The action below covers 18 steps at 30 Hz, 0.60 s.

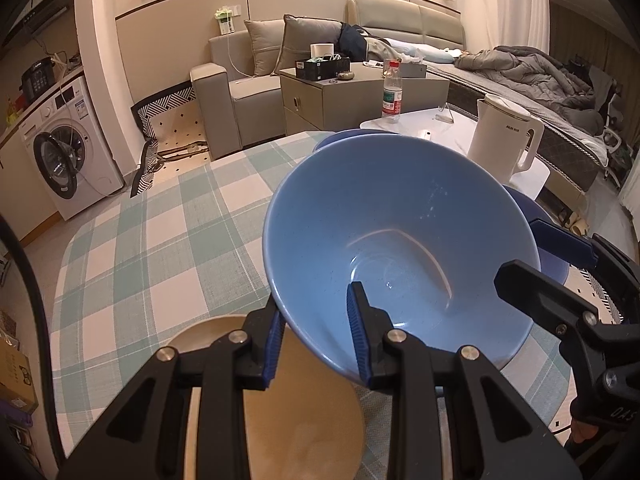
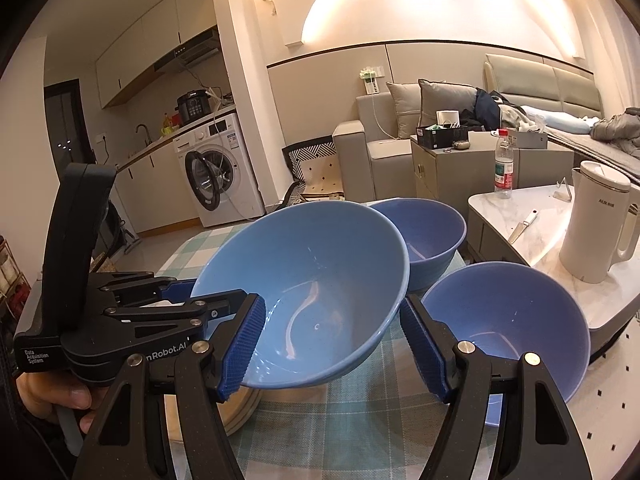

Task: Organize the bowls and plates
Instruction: 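Lift the blue bowl with both grippers and carry it toward another blue bowl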

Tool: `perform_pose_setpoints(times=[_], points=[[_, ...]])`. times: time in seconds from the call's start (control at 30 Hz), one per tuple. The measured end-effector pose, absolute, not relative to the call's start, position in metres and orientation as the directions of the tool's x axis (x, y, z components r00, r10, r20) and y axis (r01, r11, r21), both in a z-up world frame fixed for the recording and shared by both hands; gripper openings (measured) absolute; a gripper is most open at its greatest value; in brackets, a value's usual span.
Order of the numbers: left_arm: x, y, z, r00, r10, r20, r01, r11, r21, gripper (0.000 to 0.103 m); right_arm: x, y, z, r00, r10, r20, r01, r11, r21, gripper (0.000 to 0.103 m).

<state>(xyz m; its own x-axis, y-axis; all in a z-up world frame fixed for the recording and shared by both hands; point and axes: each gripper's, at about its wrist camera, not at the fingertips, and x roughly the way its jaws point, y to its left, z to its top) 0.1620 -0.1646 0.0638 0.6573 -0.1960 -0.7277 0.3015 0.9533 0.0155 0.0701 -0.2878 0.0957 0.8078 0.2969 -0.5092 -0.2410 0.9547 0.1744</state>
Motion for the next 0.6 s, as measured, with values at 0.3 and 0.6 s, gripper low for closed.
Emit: perform_pose_setpoints(times=[0.3, 0.6], points=[[0.161, -0.177, 0.071, 0.661, -0.212, -0.72, 0.308, 0.951, 0.003, 0.029, 0.061, -0.297, 0.111, 0.825, 0.275, -0.493, -0.223, 0.961, 0.163, 0.072], [0.163, -0.194, 0.075, 0.66, -0.223, -0.717, 0.324, 0.946, 0.003, 0.029, 0.056, -0.31, 0.118, 0.834, 0.246, -0.493, -0.193, 0.969, 0.157, 0.072]])
